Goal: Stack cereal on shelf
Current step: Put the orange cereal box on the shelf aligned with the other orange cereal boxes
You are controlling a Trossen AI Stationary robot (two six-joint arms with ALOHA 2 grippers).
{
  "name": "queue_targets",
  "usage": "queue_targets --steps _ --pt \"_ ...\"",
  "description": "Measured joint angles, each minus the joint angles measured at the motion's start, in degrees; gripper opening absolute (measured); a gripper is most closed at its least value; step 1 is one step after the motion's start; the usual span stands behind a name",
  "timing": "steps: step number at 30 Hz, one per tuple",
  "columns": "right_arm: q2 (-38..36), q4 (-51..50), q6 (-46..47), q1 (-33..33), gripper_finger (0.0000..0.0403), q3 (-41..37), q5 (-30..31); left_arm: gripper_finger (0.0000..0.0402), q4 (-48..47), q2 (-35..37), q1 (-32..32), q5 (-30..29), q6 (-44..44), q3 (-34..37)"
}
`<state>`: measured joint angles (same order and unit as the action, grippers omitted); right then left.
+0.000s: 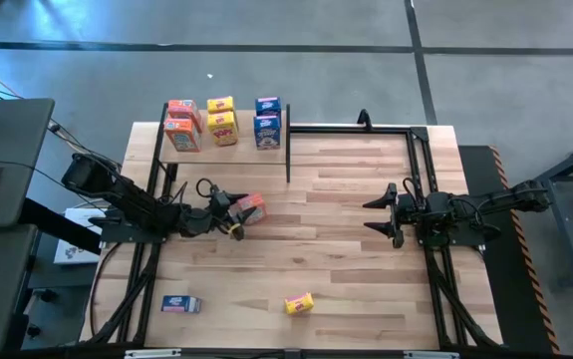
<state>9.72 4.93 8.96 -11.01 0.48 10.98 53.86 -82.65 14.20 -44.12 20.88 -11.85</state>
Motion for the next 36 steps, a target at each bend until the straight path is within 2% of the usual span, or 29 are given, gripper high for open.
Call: queue_targets --steps 9,19,23,29,36 --pt "0.01 0.00 -0.01 -0.01 0.0264 0.01 -0.02 0.0248 -0.15 1.29 0.02 0.11 -3.51 -1.68" --pt "0.00 0.00 0.01 -0.01 0.0264 -0.01 0.00 0.0248 -9.66 10.87 0.07 0.55 -4.52 -2.01" --pt "0.02 -0.02 -0.01 -0.01 0.0264 0.01 -0.02 0.0248 -21.14 16.15 0.02 1.20 -4.61 -5.86" --pt "0.02 -0.02 -0.01 -0.01 0.0264 0.00 0.00 0.0248 -45.99 21.28 -0.38 3.99 -3.02 -16.67" --pt "0.00 -0.02 0.00 -0.01 0.0264 0.00 0.00 0.0248 -71.51 20.00 -4.20 15.64 7.31 -30.28"
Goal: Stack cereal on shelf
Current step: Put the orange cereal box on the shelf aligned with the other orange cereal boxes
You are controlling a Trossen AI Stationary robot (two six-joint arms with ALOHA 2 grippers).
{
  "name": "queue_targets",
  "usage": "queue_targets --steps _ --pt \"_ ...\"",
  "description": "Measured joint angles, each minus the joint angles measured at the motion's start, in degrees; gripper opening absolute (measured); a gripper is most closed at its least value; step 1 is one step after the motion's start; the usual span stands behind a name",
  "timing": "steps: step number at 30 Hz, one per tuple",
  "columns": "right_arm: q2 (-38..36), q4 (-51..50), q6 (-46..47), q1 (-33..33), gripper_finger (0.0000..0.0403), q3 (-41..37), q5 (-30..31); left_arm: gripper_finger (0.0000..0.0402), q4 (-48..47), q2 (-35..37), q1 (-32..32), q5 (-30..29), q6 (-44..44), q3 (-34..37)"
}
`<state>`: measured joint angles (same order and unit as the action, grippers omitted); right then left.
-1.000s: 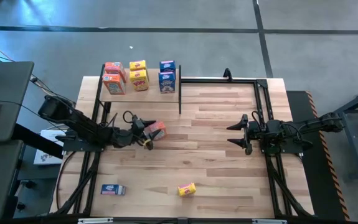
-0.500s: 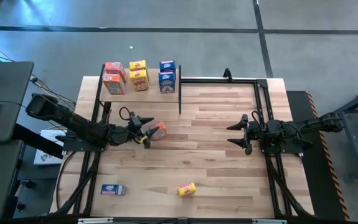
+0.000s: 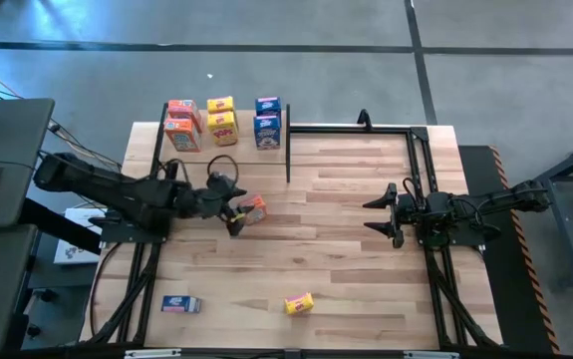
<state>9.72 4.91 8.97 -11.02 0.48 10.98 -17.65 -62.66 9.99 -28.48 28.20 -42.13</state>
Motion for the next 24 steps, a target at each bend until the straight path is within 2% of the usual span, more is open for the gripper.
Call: queue_targets --steps 3,9,19,24 --pt "0.00 0.00 -0.02 0.02 0.0264 -0.01 0.00 0.0248 -7.04 -2.16 -1.88 4.51 2.11 -4.49" --pt "0.02 -0.59 -0.02 0.00 0.0264 -0.01 0.00 0.0248 -15.51 -7.25 -4.94 9.21 2.70 -10.30" --pt "0.02 -1.19 0.00 0.00 0.0264 -0.01 -0.02 0.0248 -18.12 -14.08 -9.88 15.91 2.69 -12.53" --pt "0.02 -1.33 -0.02 0.00 0.0264 -0.01 -0.01 0.0257 -17.68 -15.67 -10.55 16.48 2.70 -12.52"
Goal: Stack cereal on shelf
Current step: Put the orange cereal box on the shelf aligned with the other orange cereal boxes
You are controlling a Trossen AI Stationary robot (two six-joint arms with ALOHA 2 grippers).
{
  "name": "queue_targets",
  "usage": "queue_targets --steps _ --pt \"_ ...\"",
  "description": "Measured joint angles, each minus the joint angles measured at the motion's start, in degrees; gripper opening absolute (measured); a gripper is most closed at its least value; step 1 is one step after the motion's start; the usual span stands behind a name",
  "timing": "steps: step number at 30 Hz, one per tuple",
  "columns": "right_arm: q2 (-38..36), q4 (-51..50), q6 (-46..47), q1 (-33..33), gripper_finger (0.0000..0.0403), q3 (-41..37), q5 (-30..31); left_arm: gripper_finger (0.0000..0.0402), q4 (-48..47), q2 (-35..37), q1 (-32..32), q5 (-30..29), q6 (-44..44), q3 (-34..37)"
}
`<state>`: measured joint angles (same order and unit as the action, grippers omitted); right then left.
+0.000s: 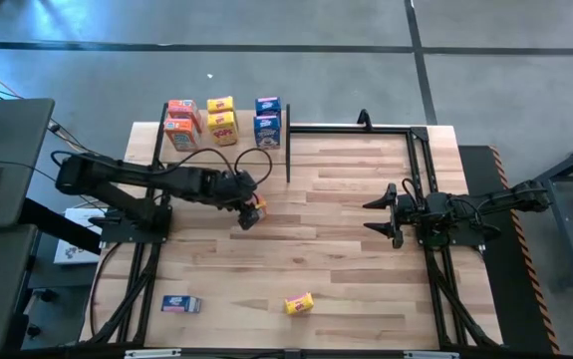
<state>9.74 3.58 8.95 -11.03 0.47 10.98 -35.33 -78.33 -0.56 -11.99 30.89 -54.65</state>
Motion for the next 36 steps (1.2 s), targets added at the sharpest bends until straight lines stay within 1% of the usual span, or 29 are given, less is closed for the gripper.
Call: queue_targets --steps 7,12,16,25,32,36 --pt "0.00 -0.61 0.02 0.00 0.0264 0.01 0.01 0.0297 0.10 -2.04 0.02 -0.02 -0.52 -0.02" --pt "0.00 -0.84 0.02 0.00 0.0264 0.01 -0.01 0.0297 -0.34 -2.73 0.02 -0.11 -1.03 -0.02" --pt "-0.01 -0.86 0.01 0.00 0.0264 0.01 0.01 0.0280 -0.46 -2.73 0.02 -0.10 -1.11 -0.02" --pt "0.00 -0.86 0.01 0.01 0.0264 0.00 -0.01 0.0219 -1.32 -2.73 0.04 -0.10 -2.50 -0.02" --pt "0.00 -0.86 0.02 0.00 0.0264 0.00 -0.01 0.0187 -2.14 -2.73 0.20 -0.02 -2.64 -0.02" --pt "0.00 -0.86 0.01 0.00 0.0264 0.00 -0.01 0.0170 -3.14 -2.71 0.20 1.87 -3.60 -0.02"
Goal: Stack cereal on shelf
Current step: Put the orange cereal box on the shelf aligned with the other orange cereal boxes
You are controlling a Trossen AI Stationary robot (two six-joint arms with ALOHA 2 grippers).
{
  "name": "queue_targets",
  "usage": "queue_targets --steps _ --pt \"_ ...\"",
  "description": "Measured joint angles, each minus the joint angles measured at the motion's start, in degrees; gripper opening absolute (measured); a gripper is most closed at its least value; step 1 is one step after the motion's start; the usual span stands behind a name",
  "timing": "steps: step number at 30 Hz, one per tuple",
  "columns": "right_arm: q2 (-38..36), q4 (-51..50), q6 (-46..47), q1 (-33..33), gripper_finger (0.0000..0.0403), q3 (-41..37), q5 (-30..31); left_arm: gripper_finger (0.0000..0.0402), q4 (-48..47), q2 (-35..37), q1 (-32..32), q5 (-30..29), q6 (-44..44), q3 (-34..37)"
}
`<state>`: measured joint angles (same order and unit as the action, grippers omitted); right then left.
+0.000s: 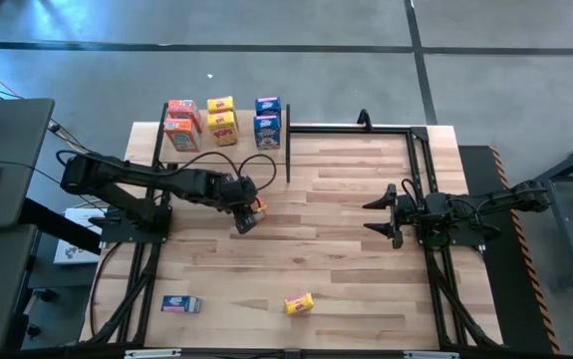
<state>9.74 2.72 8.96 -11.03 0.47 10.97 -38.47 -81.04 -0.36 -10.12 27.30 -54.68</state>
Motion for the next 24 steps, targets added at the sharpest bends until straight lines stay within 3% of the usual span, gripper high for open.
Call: queue_targets --steps 15,24 --pt "0.00 0.00 0.01 0.00 0.0264 0.01 -0.01 0.0136 -1.89 0.61 0.04 4.08 -5.03 0.04" --pt "0.02 -0.01 0.00 0.00 0.0264 0.01 0.00 0.0139 -8.34 8.56 0.11 7.05 -9.43 0.15"
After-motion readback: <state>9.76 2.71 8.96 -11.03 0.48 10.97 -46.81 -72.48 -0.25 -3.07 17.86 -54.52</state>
